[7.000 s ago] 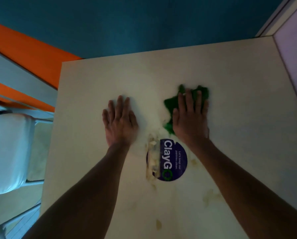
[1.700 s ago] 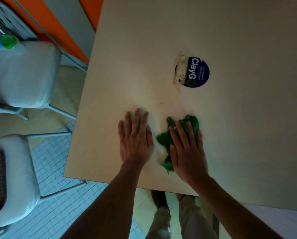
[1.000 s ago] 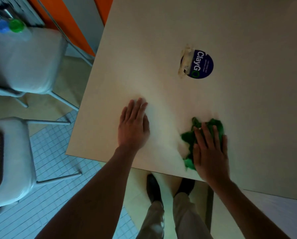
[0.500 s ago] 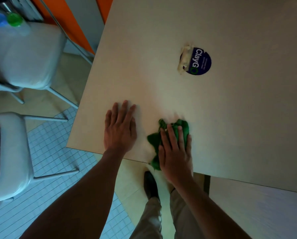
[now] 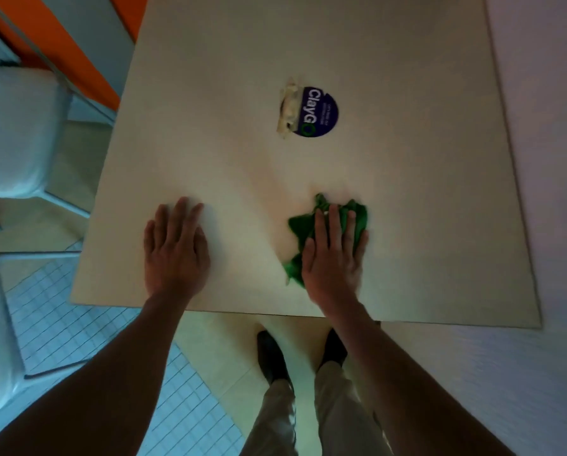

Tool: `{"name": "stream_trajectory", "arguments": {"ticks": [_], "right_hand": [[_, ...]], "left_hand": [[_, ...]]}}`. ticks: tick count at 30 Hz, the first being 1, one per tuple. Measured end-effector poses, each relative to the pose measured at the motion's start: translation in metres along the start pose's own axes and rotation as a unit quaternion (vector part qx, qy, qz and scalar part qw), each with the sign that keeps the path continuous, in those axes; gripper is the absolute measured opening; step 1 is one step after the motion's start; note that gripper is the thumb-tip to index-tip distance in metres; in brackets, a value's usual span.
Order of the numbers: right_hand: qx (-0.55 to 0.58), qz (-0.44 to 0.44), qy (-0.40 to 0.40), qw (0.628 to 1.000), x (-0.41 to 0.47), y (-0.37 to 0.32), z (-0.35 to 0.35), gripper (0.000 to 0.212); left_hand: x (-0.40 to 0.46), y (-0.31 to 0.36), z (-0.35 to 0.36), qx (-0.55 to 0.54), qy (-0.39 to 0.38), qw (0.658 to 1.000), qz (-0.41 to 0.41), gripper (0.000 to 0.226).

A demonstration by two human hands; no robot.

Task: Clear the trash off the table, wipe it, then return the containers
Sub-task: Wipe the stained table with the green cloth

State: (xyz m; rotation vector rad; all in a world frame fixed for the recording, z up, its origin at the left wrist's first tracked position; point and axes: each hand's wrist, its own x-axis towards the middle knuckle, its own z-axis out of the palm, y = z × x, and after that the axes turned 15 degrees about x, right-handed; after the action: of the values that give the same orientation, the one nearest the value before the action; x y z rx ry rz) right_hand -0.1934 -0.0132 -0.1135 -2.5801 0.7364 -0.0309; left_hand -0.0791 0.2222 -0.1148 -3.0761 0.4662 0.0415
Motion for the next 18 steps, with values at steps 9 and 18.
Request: {"name": "stream_trajectory", "arguments": {"ticks": [9,18], "right_hand": [[-0.028,0.08,0.021,0.996,-0.048,0.119,-0.056,0.057],[-0.042,0.175,0.06,0.982,-0.025,0.225,-0.111,0.059]], "left_hand": [[0.013,0.102,-0.016,-0.027,0.043,0.997,0.055,0.048],[0.057,0.248,-0.019,-0.046,-0.009,0.99,0.136,0.05]]}}
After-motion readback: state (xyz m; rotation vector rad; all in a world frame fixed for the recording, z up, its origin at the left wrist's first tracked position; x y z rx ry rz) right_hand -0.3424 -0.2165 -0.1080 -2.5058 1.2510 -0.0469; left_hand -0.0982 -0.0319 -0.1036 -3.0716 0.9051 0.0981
